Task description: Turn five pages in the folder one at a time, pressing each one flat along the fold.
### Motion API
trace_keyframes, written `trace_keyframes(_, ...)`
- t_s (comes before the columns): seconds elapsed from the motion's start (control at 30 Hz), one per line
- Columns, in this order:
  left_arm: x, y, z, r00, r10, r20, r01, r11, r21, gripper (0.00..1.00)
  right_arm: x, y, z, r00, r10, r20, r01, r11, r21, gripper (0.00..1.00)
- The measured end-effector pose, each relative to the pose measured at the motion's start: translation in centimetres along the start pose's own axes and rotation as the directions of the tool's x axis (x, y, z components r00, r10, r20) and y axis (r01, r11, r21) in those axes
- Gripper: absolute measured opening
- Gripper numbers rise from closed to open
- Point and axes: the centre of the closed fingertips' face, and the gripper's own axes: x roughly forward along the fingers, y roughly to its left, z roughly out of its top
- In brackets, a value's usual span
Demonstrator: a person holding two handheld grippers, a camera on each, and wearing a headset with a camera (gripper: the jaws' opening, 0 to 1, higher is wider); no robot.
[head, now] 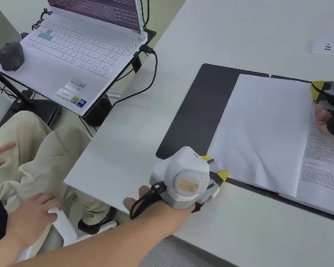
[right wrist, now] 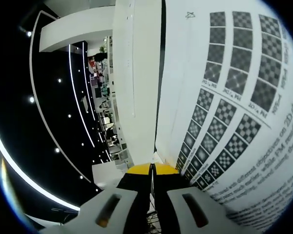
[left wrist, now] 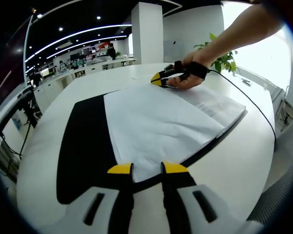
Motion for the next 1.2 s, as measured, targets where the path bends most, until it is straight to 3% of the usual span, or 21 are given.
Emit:
trace_keyframes(0.2, 0.0, 0.0, 0.1, 1.0, 0.0, 0.004, 0.0, 1.0, 0.0, 0.21, -1.6, -0.8, -1.7, 0.9973, -0.024, -0.07, 0.021, 0.999, -0.039, 0.0)
trace_keyframes(0.4, 0.0, -0.1, 0.1, 1.0, 0.0, 0.0, 0.0, 1.0, 0.001, 0.21, -2.6, -1.6, -1.9, 0.9914, -0.04, -0.124, 0.034, 0.998, -0.047, 0.0)
trace_keyframes(0.57, -0.1, -0.1, 0.1, 1.0, -0.003, -0.002, 0.003, 1.0, 0.005, 0.21, -4.3, -2.2, -3.3, 0.9768, -0.073, -0.201, 0.061, 0.996, -0.061, 0.0)
trace_keyframes(0.83, -0.1, -0.1, 0.1, 1.0, -0.004, -0.003, 0.004, 1.0, 0.007, 0.21, -6.5, -3.3, -4.5, 0.9585, -0.092, -0.27, 0.076, 0.995, -0.07, 0.0)
trace_keyframes(1.2, -0.1, -0.1, 0.1, 0.9999, -0.007, -0.009, 0.007, 1.0, 0.014, 0.21, -9.3, -4.3, -6.3, 0.9556, -0.085, -0.282, 0.073, 0.996, -0.054, 0.0)
